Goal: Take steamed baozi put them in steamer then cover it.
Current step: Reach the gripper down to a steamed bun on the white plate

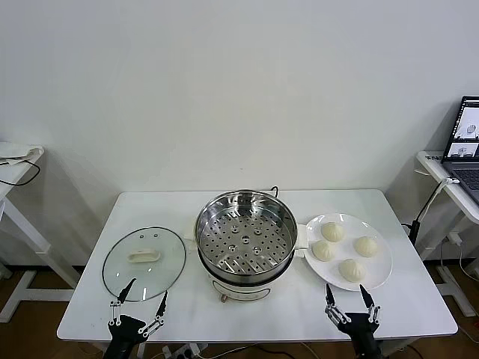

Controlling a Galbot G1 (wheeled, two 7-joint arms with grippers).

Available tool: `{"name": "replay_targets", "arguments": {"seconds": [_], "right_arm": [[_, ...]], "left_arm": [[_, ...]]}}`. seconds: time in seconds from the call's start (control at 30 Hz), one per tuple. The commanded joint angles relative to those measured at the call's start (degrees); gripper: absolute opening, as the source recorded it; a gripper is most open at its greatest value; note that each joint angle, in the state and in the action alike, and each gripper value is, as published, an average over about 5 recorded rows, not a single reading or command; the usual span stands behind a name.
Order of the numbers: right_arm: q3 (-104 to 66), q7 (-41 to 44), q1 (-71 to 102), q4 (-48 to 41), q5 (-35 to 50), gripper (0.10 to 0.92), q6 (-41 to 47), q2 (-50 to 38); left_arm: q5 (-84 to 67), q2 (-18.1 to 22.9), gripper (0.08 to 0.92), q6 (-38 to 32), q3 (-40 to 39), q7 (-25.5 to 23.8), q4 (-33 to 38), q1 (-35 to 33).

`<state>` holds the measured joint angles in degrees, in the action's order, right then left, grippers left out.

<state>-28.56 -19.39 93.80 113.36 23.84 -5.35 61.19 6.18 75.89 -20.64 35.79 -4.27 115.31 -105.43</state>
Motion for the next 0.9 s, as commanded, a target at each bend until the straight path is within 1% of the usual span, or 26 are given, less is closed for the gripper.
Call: {"name": "replay_targets", "arguments": {"seconds": [0.03,0.1,0.17,0.23,0.33,0.43,0.53,0.67,0.8,0.9], "right_arm": [[-0.5,-5.4,-23.1,-8.7,4.7,0.823,11.4,-6.5],[1.1,-5.9,-29.1,-13.2,6.7,0.823,12.2,-7.7],[3.6,-4.7,-36.4,-18.5,9.8,0.823,12.4,-9.2],[6.5,-1.2,-42.3,-24.0,12.3,0.823,11.5,-10.7],[12.0,7.3,-51.3,-33.4,14.8,0.823,11.3,-13.3],[18.0,19.5,-59.7,-42.9,14.8,0.823,12.4,-16.0],[25.4,35.8,-66.2,-49.7,11.5,0.823,12.9,-19.4],[35.0,57.8,-75.0,-57.1,1.2,0.823,12.2,-21.9],[41.7,74.4,-84.5,-65.1,-7.1,0.823,7.9,-21.1],[46.1,85.5,-89.9,-69.5,-12.6,0.823,6.3,-19.6]], "left_arm": [[0.0,-0.2,0.823,0.0,0.0,0.0,0.7,-0.4],[0.0,-0.3,0.823,0.0,0.2,0.0,1.0,-0.6],[0.2,-0.3,0.823,-0.2,0.4,-0.1,1.1,-0.8],[0.7,-0.4,0.823,-0.4,0.5,-0.1,0.9,-0.8],[1.1,-0.7,0.823,-0.6,0.8,-0.2,0.5,-0.9],[1.1,-0.9,0.823,-0.7,0.9,-0.3,0.4,-1.0],[1.1,-0.9,0.823,-0.8,1.1,-0.3,0.2,-1.0],[1.1,-0.9,0.823,-0.8,1.1,-0.3,-0.5,-0.8],[1.1,-0.8,0.823,-0.8,1.3,-0.3,-0.8,-0.7],[1.1,-0.6,0.823,-0.9,1.5,-0.2,-0.7,-0.8]]}}
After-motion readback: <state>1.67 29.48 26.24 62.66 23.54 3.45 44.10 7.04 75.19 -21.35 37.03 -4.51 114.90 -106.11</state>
